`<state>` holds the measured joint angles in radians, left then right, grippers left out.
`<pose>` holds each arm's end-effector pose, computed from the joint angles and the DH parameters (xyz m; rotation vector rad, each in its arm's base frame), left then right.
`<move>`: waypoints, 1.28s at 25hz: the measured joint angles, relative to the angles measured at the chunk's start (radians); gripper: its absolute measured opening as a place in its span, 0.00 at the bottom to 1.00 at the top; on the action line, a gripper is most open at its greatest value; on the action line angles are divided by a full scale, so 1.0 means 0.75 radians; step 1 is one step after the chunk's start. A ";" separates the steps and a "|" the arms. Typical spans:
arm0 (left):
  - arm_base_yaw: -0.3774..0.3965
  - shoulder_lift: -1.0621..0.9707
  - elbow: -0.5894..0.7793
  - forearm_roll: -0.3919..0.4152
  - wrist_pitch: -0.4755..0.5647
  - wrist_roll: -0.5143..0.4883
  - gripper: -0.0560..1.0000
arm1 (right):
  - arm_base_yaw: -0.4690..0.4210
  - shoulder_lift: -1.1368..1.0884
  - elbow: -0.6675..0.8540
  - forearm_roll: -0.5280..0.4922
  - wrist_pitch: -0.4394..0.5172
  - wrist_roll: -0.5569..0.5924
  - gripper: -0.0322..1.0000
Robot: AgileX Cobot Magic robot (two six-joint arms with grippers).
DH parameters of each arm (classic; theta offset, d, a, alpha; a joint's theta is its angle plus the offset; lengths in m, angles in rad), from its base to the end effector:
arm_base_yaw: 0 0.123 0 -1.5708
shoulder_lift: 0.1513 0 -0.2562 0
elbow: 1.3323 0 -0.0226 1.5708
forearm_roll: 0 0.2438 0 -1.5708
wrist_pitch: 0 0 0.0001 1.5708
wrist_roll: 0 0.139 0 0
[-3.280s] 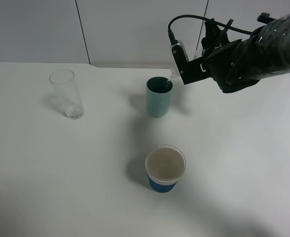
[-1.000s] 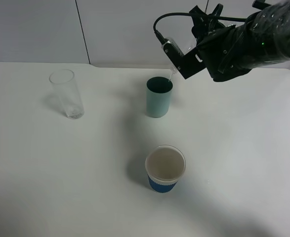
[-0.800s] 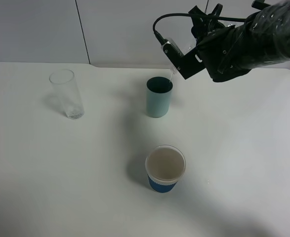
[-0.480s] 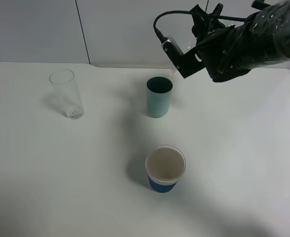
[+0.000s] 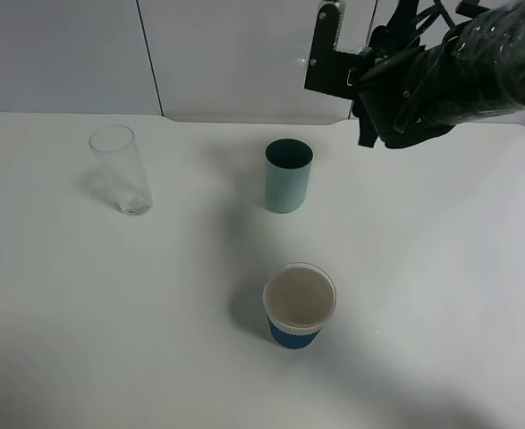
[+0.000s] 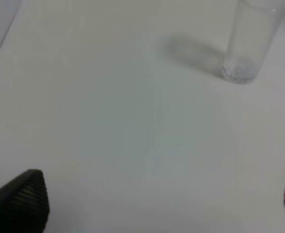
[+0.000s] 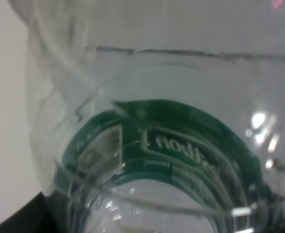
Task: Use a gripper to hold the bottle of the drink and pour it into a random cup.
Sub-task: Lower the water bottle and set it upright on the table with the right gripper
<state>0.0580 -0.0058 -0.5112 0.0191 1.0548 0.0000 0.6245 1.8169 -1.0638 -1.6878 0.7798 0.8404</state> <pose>0.0591 0.0057 0.2566 -0.0596 2.0209 0.0595 0.3728 0.1490 0.1744 -1.0685 1.8005 -0.9769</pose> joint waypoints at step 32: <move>0.000 0.000 0.000 0.000 0.000 0.000 0.98 | -0.376 -0.241 0.250 1.644 -1.349 -1.112 0.58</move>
<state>0.0580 -0.0058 -0.5112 0.0191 1.0548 0.0000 0.3422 1.6363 -0.8763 -0.4548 -0.2317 0.0062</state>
